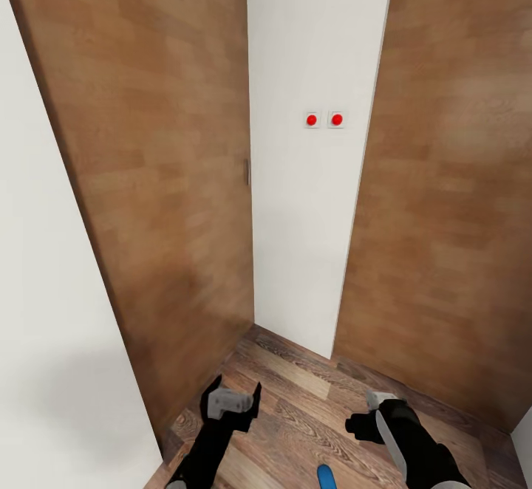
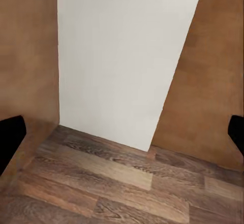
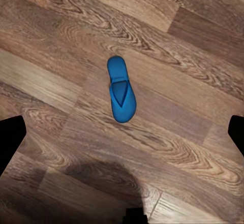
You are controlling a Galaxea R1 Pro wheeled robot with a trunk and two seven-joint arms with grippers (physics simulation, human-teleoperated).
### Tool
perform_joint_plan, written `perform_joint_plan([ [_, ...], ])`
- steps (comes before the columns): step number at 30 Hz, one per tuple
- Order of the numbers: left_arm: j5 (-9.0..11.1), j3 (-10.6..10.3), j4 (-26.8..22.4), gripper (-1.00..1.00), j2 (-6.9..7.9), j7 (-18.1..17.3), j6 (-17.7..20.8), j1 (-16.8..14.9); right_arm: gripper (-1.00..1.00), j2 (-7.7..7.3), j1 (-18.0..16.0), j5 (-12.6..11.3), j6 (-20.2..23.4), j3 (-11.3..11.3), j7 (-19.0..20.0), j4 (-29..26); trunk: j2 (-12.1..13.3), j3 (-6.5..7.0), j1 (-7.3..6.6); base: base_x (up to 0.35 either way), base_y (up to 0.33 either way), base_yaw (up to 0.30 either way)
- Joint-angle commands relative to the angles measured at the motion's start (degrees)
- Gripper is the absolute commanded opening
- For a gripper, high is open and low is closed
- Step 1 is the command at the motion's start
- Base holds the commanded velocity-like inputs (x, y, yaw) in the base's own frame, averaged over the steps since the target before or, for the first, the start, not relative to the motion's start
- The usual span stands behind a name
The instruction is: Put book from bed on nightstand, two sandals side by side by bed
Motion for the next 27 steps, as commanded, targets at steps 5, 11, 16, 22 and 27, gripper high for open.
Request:
perform_joint_plan([
  [5,4.0,-0.3,-3.9,1.00,1.18,-0.3,14.3,-3.6,1.00,0.05,0.0,0.1,0.3,-0.1,0.0,2.7,0.0,-0.07,0.00,0.000,0.000,0.000],
  [11,6.4,-0.3,-2.6,1.00,1.38,-5.4,30.0,-12.8,1.00,0.07,0.0,0.0,0.3,-0.1,0.1,3.0,0.0,-0.07,0.00,0.000,0.000,0.000],
  [16,9.5,0.4,4.5,1.00,1.76,-26.2,38.4,-19.3,1.00,0.03,0.0,-0.1,0.3,-0.1,0.1,3.0,0.0,-0.07,0.00,0.000,0.000,0.000],
  [22,10.0,2.9,6.7,1.00,3.16,-36.2,39.4,-21.4,1.00,0.04,0.0,-0.2,0.3,0.0,0.1,3.0,0.0,-0.07,0.00,0.000,0.000,0.000],
  [27,10.0,4.3,6.8,1.00,3.27,-35.1,39.5,-21.6,1.00,0.07,0.0,0.0,0.3,0.1,0.1,3.0,0.0,-0.07,0.00,0.000,0.000,0.000],
])
